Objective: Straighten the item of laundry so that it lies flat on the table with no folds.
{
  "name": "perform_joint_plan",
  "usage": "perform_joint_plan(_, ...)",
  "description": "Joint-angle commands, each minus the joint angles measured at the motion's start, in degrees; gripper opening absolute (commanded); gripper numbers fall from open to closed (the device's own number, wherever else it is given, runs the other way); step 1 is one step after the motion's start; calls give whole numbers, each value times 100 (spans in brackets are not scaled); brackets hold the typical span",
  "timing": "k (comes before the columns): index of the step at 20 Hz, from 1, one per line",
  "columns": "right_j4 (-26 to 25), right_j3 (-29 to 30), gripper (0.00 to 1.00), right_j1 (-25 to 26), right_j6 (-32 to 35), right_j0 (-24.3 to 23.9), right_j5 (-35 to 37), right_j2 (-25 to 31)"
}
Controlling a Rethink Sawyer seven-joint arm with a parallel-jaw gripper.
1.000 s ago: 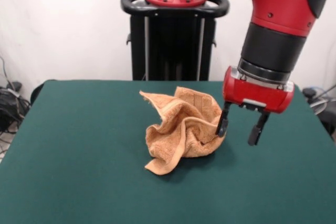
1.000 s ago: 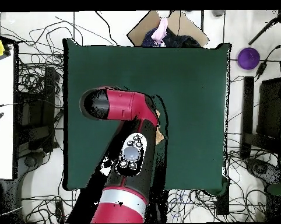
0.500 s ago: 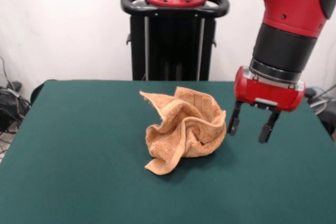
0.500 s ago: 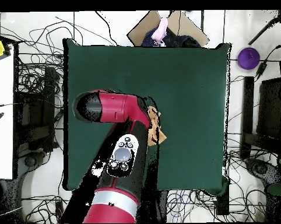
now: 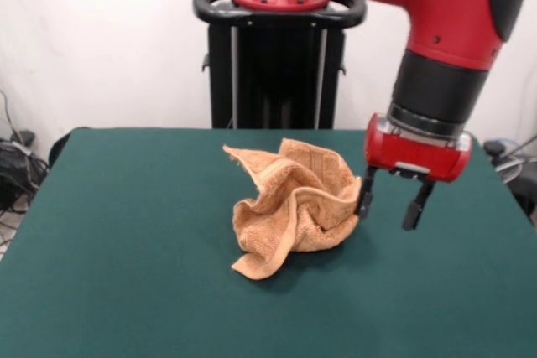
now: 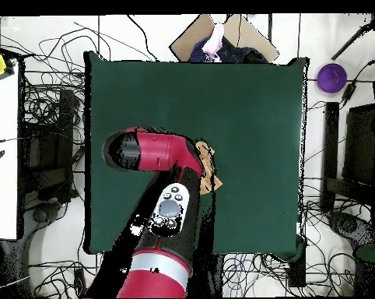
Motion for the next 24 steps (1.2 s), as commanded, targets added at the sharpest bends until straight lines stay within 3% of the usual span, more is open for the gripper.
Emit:
perform_joint_plan(1,-173,1357,100,-76,930,-375,-1060,751)
perform_joint_plan(6,1,2106,100,-282,1447,-285,-1605,583)
perform_joint_plan(10,657,2575,100,-346,2279,299,-1781,123)
perform_joint_plan(18,1206,2899,100,-402,2359,840,-1894,-308)
perform_joint_plan(24,1247,2992,100,-304,2360,652,-2258,-159)
